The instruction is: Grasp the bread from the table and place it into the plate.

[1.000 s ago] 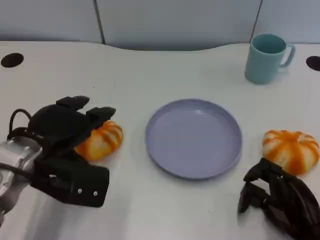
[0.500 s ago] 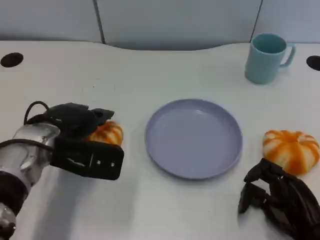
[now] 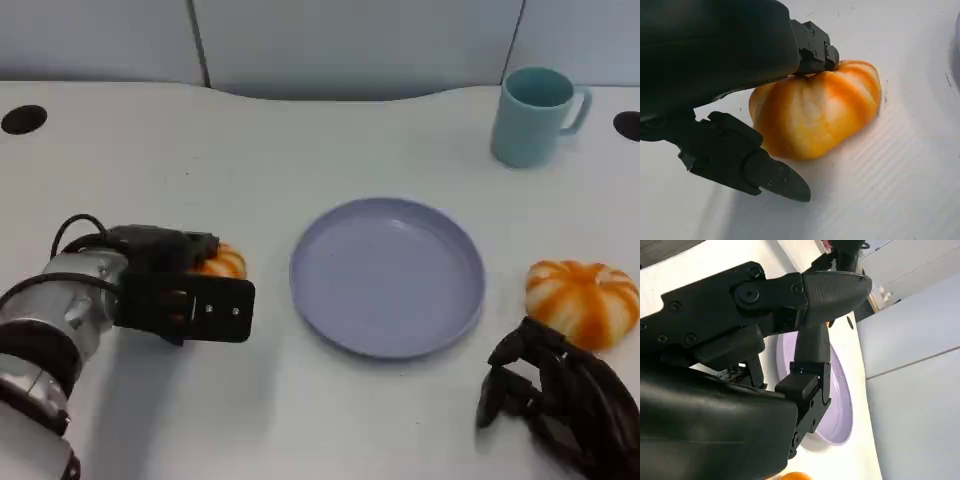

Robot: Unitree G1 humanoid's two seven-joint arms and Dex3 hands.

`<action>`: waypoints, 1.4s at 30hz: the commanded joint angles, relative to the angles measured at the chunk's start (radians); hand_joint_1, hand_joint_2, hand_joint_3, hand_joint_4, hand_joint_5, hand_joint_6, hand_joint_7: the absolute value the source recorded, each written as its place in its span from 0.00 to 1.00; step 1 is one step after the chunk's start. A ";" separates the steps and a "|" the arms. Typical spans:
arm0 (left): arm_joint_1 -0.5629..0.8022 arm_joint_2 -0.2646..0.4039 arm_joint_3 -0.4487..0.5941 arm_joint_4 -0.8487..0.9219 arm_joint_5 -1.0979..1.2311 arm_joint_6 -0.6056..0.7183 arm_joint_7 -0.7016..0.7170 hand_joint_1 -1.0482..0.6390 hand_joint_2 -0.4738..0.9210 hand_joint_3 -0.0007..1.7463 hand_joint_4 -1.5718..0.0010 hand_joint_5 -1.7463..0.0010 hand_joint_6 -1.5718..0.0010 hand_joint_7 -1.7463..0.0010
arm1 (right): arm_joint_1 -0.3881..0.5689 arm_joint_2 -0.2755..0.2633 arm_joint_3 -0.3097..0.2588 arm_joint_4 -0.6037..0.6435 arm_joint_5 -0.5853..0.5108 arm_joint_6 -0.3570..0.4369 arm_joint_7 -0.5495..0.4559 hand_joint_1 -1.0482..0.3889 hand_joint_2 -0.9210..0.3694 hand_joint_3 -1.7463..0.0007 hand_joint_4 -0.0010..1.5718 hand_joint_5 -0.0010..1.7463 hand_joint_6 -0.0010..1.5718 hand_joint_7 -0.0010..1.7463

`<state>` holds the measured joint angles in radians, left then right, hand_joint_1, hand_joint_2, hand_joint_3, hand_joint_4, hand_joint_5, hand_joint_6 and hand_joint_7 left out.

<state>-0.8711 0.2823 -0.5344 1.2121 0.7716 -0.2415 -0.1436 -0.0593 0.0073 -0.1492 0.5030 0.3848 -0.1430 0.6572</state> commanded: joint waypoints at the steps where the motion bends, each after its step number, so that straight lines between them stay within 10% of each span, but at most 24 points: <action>1: -0.017 0.005 -0.016 0.028 -0.006 -0.001 0.010 0.43 0.84 0.00 0.96 0.98 0.91 0.99 | 0.011 -0.004 -0.008 -0.017 0.013 0.004 -0.002 0.33 0.00 0.82 0.41 0.97 0.41 0.76; 12: 0.048 -0.008 -0.016 0.077 -0.022 -0.069 0.360 0.51 1.00 0.15 0.41 0.74 0.42 0.93 | 0.029 -0.006 -0.015 -0.033 0.013 -0.009 -0.004 0.34 0.00 0.80 0.40 0.99 0.39 0.79; 16: 0.069 -0.008 -0.035 0.088 -0.001 -0.098 0.497 0.50 1.00 0.20 0.43 0.31 0.23 0.85 | 0.029 -0.005 -0.016 -0.031 0.011 -0.014 -0.008 0.33 0.00 0.80 0.40 0.99 0.38 0.79; 18: 0.080 -0.011 -0.042 0.093 0.007 -0.103 0.562 0.48 1.00 0.25 0.47 0.07 0.52 0.20 | 0.030 -0.005 -0.016 -0.034 0.012 -0.008 -0.012 0.34 0.00 0.80 0.40 0.99 0.39 0.80; 20: 0.086 -0.014 -0.046 0.099 0.008 -0.108 0.597 0.49 1.00 0.28 0.48 0.02 0.60 0.05 | 0.026 -0.007 -0.018 -0.025 0.016 -0.012 -0.001 0.33 0.00 0.80 0.40 0.99 0.38 0.80; 42: 0.017 0.034 -0.087 0.085 0.050 -0.247 0.811 0.53 0.89 0.41 0.49 0.00 0.61 0.00 | 0.024 -0.012 -0.011 -0.029 0.015 0.004 -0.007 0.33 0.00 0.81 0.41 0.98 0.39 0.78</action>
<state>-0.8224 0.2891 -0.6176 1.3068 0.8153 -0.4861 0.6890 -0.0382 0.0085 -0.1519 0.4780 0.3983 -0.1417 0.6580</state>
